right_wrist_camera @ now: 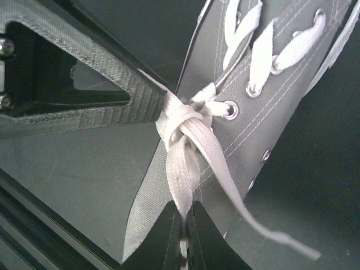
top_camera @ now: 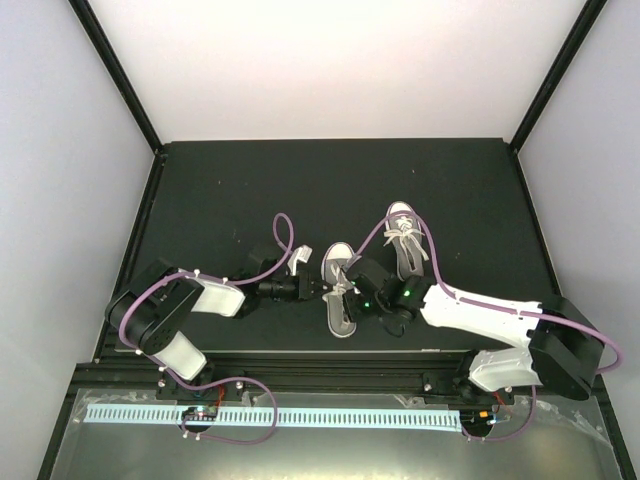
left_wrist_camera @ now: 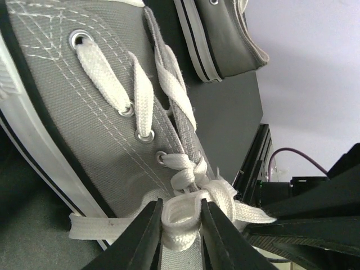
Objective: Tie the shoes
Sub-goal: Tie the shoelace on the shoe.
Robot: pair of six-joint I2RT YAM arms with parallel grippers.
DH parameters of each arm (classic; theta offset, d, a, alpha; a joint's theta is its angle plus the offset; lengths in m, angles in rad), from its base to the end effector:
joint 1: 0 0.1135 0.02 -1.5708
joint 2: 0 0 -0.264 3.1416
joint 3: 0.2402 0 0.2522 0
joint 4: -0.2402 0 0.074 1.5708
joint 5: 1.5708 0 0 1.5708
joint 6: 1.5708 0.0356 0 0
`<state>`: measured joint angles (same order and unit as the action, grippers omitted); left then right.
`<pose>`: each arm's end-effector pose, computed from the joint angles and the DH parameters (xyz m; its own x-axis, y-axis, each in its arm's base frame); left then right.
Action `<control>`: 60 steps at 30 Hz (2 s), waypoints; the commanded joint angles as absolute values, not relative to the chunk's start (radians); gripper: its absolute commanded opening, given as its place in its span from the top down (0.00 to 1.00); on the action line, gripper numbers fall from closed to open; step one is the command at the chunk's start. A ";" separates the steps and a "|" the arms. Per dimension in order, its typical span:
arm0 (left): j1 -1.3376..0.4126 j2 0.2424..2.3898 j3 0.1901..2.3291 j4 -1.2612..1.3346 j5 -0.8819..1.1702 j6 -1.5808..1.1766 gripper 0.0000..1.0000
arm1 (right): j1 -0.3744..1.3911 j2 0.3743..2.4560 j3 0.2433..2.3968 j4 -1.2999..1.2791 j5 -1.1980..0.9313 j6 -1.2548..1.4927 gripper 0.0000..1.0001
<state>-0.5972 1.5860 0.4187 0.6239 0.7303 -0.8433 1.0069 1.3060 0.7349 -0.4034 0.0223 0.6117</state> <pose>0.2028 -0.1666 0.1238 -0.9498 -0.0269 -0.3116 0.2733 0.4133 -0.8686 0.1348 0.2117 0.1957 -0.8434 -0.2596 -0.4703 -0.4323 0.8477 0.3074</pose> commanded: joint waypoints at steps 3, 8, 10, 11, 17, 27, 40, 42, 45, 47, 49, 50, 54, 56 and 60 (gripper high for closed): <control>-0.602 1.552 0.448 0.614 0.704 -0.808 0.88 | 1.011 1.262 0.771 -0.440 0.063 0.601 0.98; -0.602 1.533 0.452 0.582 0.682 -0.792 0.98 | 1.009 1.229 0.790 -0.521 0.111 0.579 0.98; -0.601 1.532 0.454 0.575 0.671 -0.789 0.98 | 1.008 1.232 0.796 -0.548 0.106 0.558 0.98; -0.601 1.532 0.455 0.570 0.667 -0.789 0.99 | 1.006 1.238 0.802 -0.564 0.103 0.552 0.98; -0.596 1.531 0.481 0.492 0.626 -0.761 0.98 | 1.005 1.239 0.761 -0.600 0.069 0.552 0.98; -0.552 1.560 0.494 0.451 0.599 -0.746 0.98 | 1.003 1.179 0.671 -0.608 0.024 0.604 0.98; -0.490 1.612 0.517 0.426 0.585 -0.712 0.99 | 1.002 1.148 0.610 -0.602 -0.007 0.628 0.98; -0.485 1.621 0.523 0.424 0.583 -0.705 0.98 | 1.001 1.143 0.601 -0.599 -0.011 0.632 0.98; -0.477 1.638 0.527 0.425 0.583 -0.703 0.99 | 1.002 1.134 0.592 -0.597 -0.015 0.638 0.98; -0.471 1.646 0.529 0.429 0.584 -0.701 0.98 | 1.002 1.129 0.587 -0.597 -0.014 0.641 0.98; -0.469 1.648 0.531 0.432 0.590 -0.697 0.98 | 1.001 1.123 0.585 -0.598 -0.016 0.644 0.98; -0.469 1.646 0.532 0.432 0.591 -0.693 0.98 | 1.001 1.119 0.585 -0.597 -0.016 0.644 0.98; -0.468 1.610 0.535 0.429 0.607 -0.655 0.91 | 1.001 1.102 0.602 -0.580 -0.030 0.623 0.95; -0.469 1.573 0.535 0.415 0.607 -0.636 0.54 | 1.002 1.087 0.620 -0.574 -0.039 0.607 0.74; -0.471 1.468 0.547 0.337 0.600 -0.566 0.21 | 0.999 1.039 0.666 -0.589 -0.016 0.579 0.27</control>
